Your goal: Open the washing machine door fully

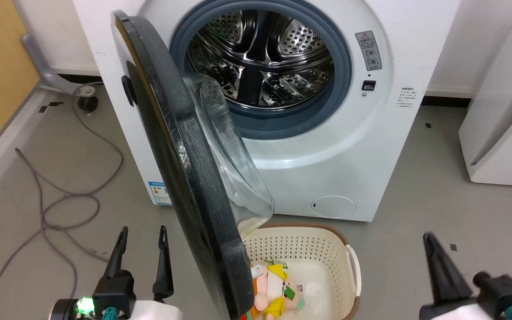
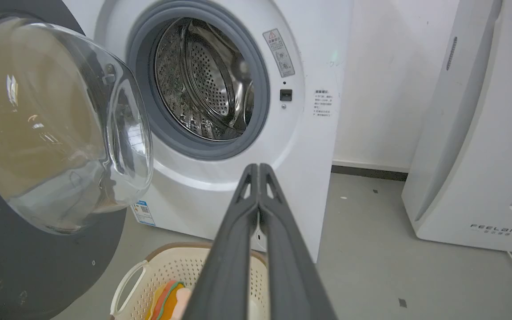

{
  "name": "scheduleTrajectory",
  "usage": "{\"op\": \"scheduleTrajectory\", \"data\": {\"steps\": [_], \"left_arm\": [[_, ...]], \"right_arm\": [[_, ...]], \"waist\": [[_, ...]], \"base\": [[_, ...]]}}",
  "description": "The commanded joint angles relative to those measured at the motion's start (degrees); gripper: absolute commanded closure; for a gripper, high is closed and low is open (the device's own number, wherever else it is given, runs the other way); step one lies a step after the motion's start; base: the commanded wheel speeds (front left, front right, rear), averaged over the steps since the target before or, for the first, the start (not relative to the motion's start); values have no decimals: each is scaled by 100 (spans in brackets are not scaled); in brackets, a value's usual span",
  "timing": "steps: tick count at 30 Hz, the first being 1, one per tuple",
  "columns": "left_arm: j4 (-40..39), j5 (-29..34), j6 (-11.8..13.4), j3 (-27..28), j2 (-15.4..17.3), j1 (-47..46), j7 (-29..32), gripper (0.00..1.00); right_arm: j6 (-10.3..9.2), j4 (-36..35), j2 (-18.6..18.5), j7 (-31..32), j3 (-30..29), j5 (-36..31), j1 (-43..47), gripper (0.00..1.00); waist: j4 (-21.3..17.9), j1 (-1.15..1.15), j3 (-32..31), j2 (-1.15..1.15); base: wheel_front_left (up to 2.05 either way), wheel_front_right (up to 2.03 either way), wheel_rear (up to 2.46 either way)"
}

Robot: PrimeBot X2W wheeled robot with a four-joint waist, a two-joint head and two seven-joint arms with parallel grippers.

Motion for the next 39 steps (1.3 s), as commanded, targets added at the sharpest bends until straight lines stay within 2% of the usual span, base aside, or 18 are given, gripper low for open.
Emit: {"op": "scheduleTrajectory", "data": {"steps": [1, 2, 3, 4, 13, 14, 15, 21, 27, 33, 39], "left_arm": [[-3, 4, 11, 5, 12, 47, -25, 0], [-3, 3, 11, 7, 12, 47, -25, 0], [-6, 2, 11, 9, 11, 47, -25, 0], [-6, 1, 10, 10, 10, 47, -25, 0], [5, -37, 17, 66, 3, 48, -25, 0], [-17, -28, 36, 94, 3, 33, -25, 57], [-44, -18, 47, 117, 3, 13, -25, 100], [-405, 23, 81, 288, 71, -220, -25, 100], [-1325, 100, 114, 276, 94, -421, -25, 100], [-2243, 152, 45, -150, 70, -603, -25, 100], [-2716, 209, -80, -833, 46, -729, -25, 100]], "right_arm": [[3, 129, 60, -24, -8, 28, 107, 100], [3, 210, 78, -24, -11, 46, 124, 89], [3, 280, 92, -24, -18, 38, 133, 59], [3, 345, 101, -24, -25, 6, 135, 0], [3, 230, 144, -25, -267, -240, 122, 0], [3, 198, 145, -25, -282, -214, 127, 0], [3, 164, 145, -25, -295, -190, 131, 0], [3, 61, 147, -25, -339, -136, 162, 0], [3, 37, 147, -25, -363, -70, 179, 0], [3, 24, 147, -25, -388, -32, 197, 0], [3, 34, 147, -25, -343, -39, 178, 0]], "waist": [[3, 0, -2, 0], [4, 0, -4, 0], [5, 0, -4, 0], [5, 0, -4, 0], [48, 0, -30, 0], [59, 0, -31, 0], [73, 0, -31, 0], [147, 0, -34, 0], [197, 0, -19, 0], [259, 0, 11, 0], [260, 0, 27, 0]], "base": [[0, 0, 0], [0, 0, 0], [0, 0, 0], [0, 0, 0], [0, 0, 0], [0, 0, 0], [0, 0, 0], [0, 0, 0], [0, 0, 0], [0, 0, 0], [0, 0, 0]]}}
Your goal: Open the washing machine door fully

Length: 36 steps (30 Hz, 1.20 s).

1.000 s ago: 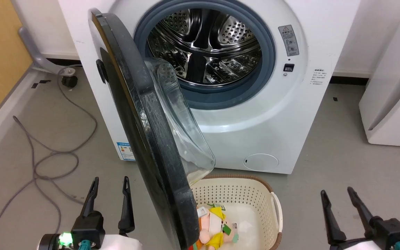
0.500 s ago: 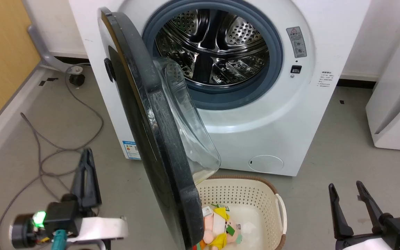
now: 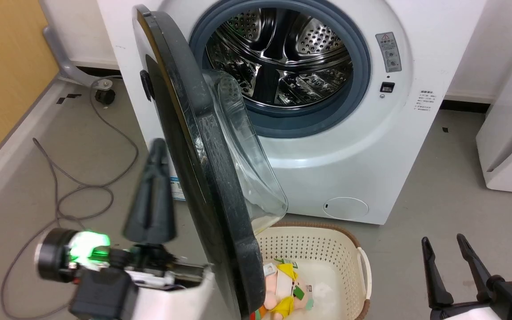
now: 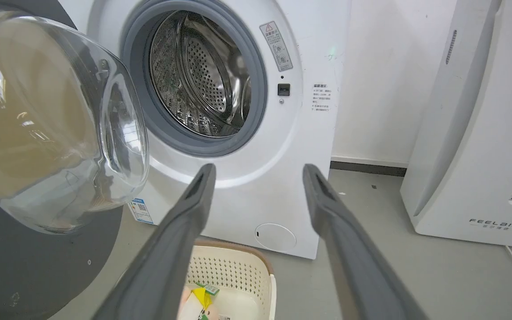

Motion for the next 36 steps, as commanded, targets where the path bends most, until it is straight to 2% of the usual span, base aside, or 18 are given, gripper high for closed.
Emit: {"op": "scheduleTrajectory", "data": {"steps": [1, 7, 18, 27, 36], "left_arm": [[-94, 52, -52, -191, -14, -118, -24, 100], [-149, 110, -300, -1023, -15, -139, -24, 100], [209, 138, -529, -2207, 51, 10, -24, 100], [641, 50, -522, -2599, 172, 211, -24, 100], [1263, -76, -365, -2615, 265, 438, -24, 100]], "right_arm": [[3, -9, 28, -26, 19, 23, 39, 0], [3, 10, 28, -26, -4, 9, 49, 0], [3, 10, 28, -26, -40, 33, 56, 0], [3, 20, 28, -26, -57, 14, 49, 0], [3, 46, 28, -26, -95, 5, 45, 0]], "waist": [[-11, 0, 3, 0], [-38, 0, -16, 0], [-34, 0, -53, 0], [-20, 0, -49, 0], [31, 0, -9, 0]], "base": [[0, 0, 0], [0, 0, 0], [0, 0, 0], [0, 0, 0], [0, 0, 0]]}}
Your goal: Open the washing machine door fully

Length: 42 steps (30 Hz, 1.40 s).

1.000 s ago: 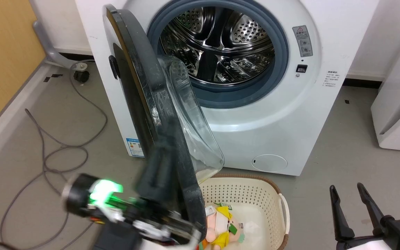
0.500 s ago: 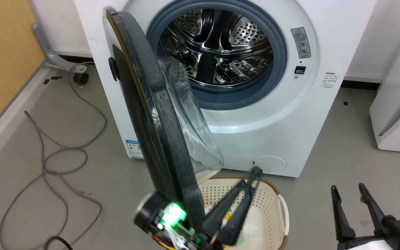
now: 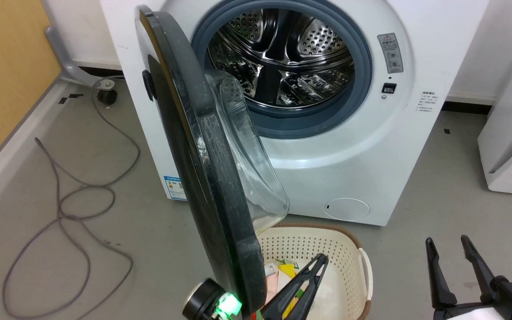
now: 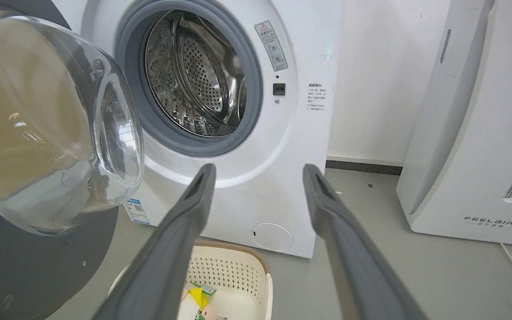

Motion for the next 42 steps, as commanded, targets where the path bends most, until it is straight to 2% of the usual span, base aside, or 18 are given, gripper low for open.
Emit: {"op": "scheduleTrajectory", "data": {"steps": [1, 11, 23, 31, 42], "left_arm": [[102, -33, 42, 30, 12, 70, -24, 100], [830, -191, 96, 320, -47, 155, -24, 100], [1026, -245, 101, 723, -158, 277, -24, 100], [953, -159, 51, 859, -144, 406, -24, 100], [806, -106, 55, 1044, -94, 509, -24, 100]], "right_arm": [[3, 15, 27, -25, -4, 7, 42, 0], [3, 83, 27, -25, -13, -7, 0, 0], [3, 123, 27, -25, -80, 29, 18, 0], [3, 161, 27, -25, -76, 69, 42, 0], [3, 165, 27, -25, -57, 110, 47, 0]], "waist": [[9, 0, 7, 0], [84, 0, 55, 0], [291, 0, 76, 0], [646, 0, 77, 0], [1351, 0, 142, 0]], "base": [[0, 0, 0], [0, 0, 0], [0, 0, 0], [0, 0, 0], [0, 0, 0]]}}
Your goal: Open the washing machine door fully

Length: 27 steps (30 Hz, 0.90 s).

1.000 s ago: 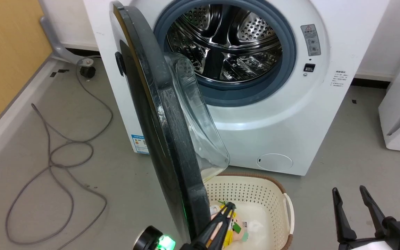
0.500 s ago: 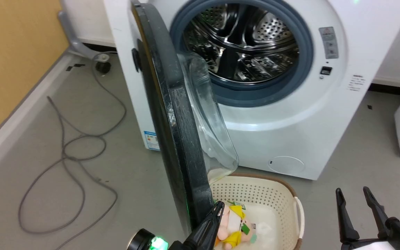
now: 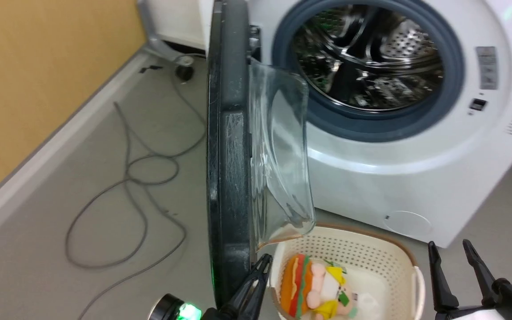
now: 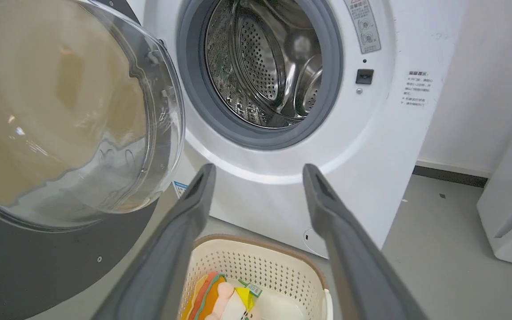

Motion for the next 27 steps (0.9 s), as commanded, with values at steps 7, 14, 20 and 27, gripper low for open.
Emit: {"op": "scheduleTrajectory", "data": {"steps": [7, 14, 20, 27], "left_arm": [[60, 24, 87, 255, 90, 153, -24, 100], [406, -64, 216, 851, 241, -71, -24, 100], [599, -154, 339, 1385, 328, -269, -24, 100], [791, -301, 437, 2140, 358, -540, -24, 100]], "right_arm": [[5, 21, 21, -25, 2, 54, 19, 0], [5, -1, 21, -25, 5, -25, -58, 0], [5, -30, 22, -25, -14, -107, -121, 0], [5, -41, 22, -25, -43, -225, -235, 0]], "waist": [[527, 0, 88, 0], [692, 0, 239, 0], [697, 0, 383, 0], [657, 0, 631, 0]], "base": [[0, 0, 0], [0, 0, 0], [0, 0, 0], [0, 0, 0]]}}
